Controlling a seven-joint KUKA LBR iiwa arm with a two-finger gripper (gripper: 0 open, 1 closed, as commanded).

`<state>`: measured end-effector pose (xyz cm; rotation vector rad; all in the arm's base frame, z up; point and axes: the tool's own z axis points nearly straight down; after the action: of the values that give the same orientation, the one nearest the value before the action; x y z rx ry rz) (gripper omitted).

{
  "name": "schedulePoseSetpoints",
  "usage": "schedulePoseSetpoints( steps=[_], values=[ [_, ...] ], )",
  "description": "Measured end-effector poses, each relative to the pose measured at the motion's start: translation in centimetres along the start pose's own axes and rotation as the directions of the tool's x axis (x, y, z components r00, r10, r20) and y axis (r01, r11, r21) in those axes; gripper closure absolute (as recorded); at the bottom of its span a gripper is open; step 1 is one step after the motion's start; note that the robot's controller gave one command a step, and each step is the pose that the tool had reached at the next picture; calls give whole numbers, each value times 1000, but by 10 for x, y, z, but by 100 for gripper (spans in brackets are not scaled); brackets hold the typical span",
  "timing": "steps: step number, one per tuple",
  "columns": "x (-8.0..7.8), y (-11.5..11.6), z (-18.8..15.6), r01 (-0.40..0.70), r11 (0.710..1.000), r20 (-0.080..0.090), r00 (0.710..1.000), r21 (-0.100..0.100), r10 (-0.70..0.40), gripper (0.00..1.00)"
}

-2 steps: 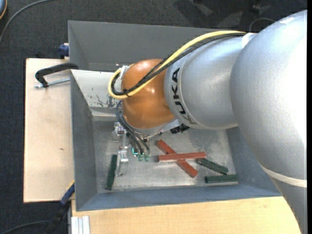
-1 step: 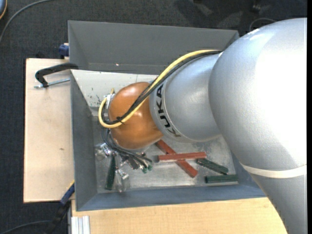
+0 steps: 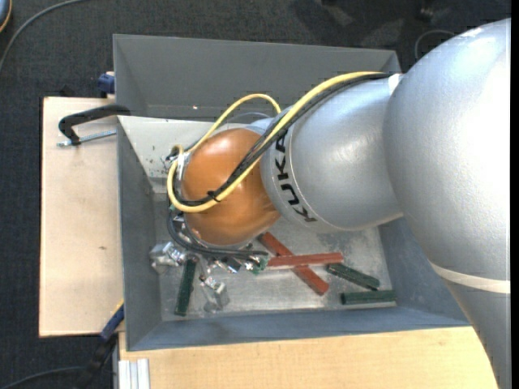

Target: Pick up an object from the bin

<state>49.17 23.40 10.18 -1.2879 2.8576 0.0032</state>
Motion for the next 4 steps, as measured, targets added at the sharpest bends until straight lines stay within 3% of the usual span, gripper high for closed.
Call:
schedulePoseSetpoints(
  steps=[1, 2, 3, 4],
  values=[
    [-1, -6, 1, 217, 976, -2, 976, -1, -217, 0],
    [8, -7, 32, 502, 865, -6, 865, -6, -502, 0],
    [6, -6, 31, 500, 866, -3, 866, -5, -500, 0],
    [6, -6, 31, 499, 866, -3, 866, -5, -499, 100]
  ],
)
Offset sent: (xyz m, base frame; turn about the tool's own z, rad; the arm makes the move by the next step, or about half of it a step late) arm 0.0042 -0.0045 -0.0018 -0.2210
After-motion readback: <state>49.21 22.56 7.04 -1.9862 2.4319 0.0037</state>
